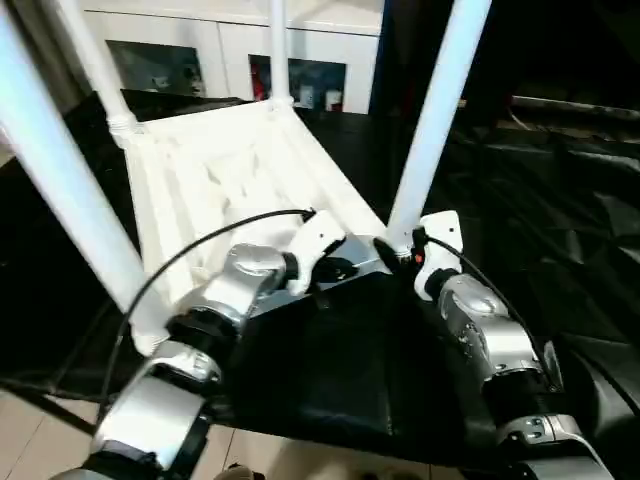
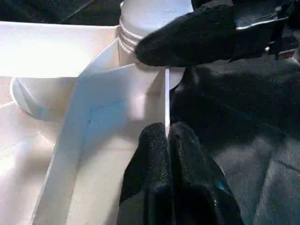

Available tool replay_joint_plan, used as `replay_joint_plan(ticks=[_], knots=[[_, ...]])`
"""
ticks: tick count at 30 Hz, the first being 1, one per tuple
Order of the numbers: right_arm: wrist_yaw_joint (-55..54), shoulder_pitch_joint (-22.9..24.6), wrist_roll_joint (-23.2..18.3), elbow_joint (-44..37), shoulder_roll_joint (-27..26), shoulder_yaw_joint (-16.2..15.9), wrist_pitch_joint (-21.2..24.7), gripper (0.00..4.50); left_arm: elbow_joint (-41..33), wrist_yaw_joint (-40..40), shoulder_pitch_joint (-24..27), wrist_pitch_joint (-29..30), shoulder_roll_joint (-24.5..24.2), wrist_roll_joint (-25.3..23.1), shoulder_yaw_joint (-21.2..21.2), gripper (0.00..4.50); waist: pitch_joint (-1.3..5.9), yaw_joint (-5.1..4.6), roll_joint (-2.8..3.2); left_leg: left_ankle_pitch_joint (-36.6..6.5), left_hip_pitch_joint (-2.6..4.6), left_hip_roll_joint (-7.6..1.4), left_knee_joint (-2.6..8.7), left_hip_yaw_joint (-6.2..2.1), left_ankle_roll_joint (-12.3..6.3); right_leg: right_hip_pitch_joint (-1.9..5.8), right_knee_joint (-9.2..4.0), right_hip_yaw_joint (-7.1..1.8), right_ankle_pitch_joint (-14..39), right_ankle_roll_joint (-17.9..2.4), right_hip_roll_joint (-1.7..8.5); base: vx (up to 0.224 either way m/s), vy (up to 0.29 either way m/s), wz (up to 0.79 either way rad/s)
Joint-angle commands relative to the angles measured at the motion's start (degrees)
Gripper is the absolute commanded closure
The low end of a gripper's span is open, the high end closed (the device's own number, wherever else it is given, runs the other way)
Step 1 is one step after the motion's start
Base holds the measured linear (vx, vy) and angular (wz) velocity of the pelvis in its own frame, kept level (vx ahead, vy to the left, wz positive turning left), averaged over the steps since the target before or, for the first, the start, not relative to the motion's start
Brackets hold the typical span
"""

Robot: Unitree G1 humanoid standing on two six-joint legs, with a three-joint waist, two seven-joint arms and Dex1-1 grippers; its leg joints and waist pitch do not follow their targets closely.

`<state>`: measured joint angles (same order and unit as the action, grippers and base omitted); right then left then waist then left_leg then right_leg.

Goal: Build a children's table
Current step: Rotate leg to tighten

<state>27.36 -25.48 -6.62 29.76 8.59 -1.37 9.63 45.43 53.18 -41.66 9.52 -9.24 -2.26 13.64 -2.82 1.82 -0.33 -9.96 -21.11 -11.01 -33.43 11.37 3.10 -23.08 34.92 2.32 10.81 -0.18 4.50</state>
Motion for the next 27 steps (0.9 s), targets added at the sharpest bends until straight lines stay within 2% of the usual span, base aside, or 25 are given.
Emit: replay_joint_plan(ticks=[1, 3, 4, 7, 13, 15, 20, 24, 27], knots=[[9.8, 0.3, -0.9, -2.7, 2.6, -5.2, 0.5, 0.88, -1.2, 5.5, 1.6, -2.0, -1.1, 1.8, 1.1, 4.5, 3.13, 0.23, -0.69, -14.9, 0.34, -1.77, 3.89, -1.09, -2.39, 2.49, -5.17, -2.03, 15.8, -10.9, 3.32, 0.0, 0.0, 0.0], [15.3, 1.4, -1.4, -4.8, 5.2, -7.0, 0.1, 0.88, -2.0, 8.0, 2.1, -2.3, -2.4, 2.2, 1.2, 4.5, 3.07, 0.41, -0.61, -15.2, 0.49, -1.96, 3.84, -1.06, -2.96, 2.46, -5.25, -2.13, 15.7, -10.8, 3.31, 0.0, 0.0, 0.0], [18.3, 2.0, -2.2, -6.3, 6.6, -7.5, 0.4, 0.88, -2.6, 9.9, 2.4, -2.6, -3.3, 2.4, 1.4, 4.5, 3.11, 0.43, -0.65, -14.7, 0.31, -1.95, 3.82, -1.04, -3.3, 2.61, -5.02, -2.16, 14.6, -11.2, 3.32, 0.0, 0.0, 0.0], [25.3, 3.8, -3.8, -10.3, 10.2, -8.3, 1.5, 0.88, -4.8, 16.4, 3.5, -3.9, -6.3, 3.1, 2.2, 4.5, 3.13, 0.46, -0.67, -14.1, 0.4, -2.11, 3.9, -1.06, -3.55, 2.58, -4.83, -2.11, 13.1, -12.2, 3.28, 0.0, 0.0, 0.0], [32.4, 5.2, -5.3, -13.3, 14.4, -9.2, 2.3, 0.88, -8.2, 25.0, 4.9, -2.3, -10.5, 4.3, 3.6, 4.5, 3.25, 0.76, -0.41, -12.4, 0.57, -2.37, 3.79, -0.82, -3.91, 2.52, -4.21, -2.05, 8.6, -14.5, 3.22, 0.0, 0.0, 0.0], [33.6, 5.1, -5.8, -13.5, 15.1, -9.2, 2.5, 0.88, -9.1, 27.2, 5.4, -1.7, -11.7, 4.6, 3.9, 4.5, 3.21, 1.02, -0.35, -12.4, 0.7, -2.44, 3.8, -0.74, -3.74, 2.45, -4.19, -2.06, 8.6, -14.8, 3.23, 0.0, 0.0, 0.0], [35.6, 5.3, -6.8, -14.4, 15.4, -9.2, 3.6, 0.88, -9.2, 27.7, 5.7, -2.0, -12.4, 4.6, 3.7, 4.5, 3.22, 1.74, -0.41, -12.9, 0.82, -2.46, 3.84, -0.69, -2.89, 2.44, -4.24, -2.14, 9.7, -14.4, 3.37, 0.0, 0.0, 0.0], [36.5, 5.6, -7.5, -15.1, 15.2, -9.6, 4.6, 1.26, -9.7, 27.3, 6.0, -1.8, -12.4, 4.7, 3.6, 4.5, 3.41, 1.76, -0.62, -11.8, 0.69, -2.35, 3.77, -0.78, -2.58, 2.6, -4.11, -2.13, 9.2, -14.0, 3.4, 0.0, 0.0, 0.0], [36.8, 5.8, -7.2, -15.1, 15.2, -10.0, 4.7, 1.48, -9.7, 26.6, 5.9, -2.0, -12.2, 4.6, 3.5, 4.5, 3.46, 1.77, -0.76, -10.8, 0.63, -2.27, 3.64, -0.71, -3.02, 2.64, -3.96, -2.11, 7.8, -14.2, 3.34, 0.0, 0.0, 0.0]])
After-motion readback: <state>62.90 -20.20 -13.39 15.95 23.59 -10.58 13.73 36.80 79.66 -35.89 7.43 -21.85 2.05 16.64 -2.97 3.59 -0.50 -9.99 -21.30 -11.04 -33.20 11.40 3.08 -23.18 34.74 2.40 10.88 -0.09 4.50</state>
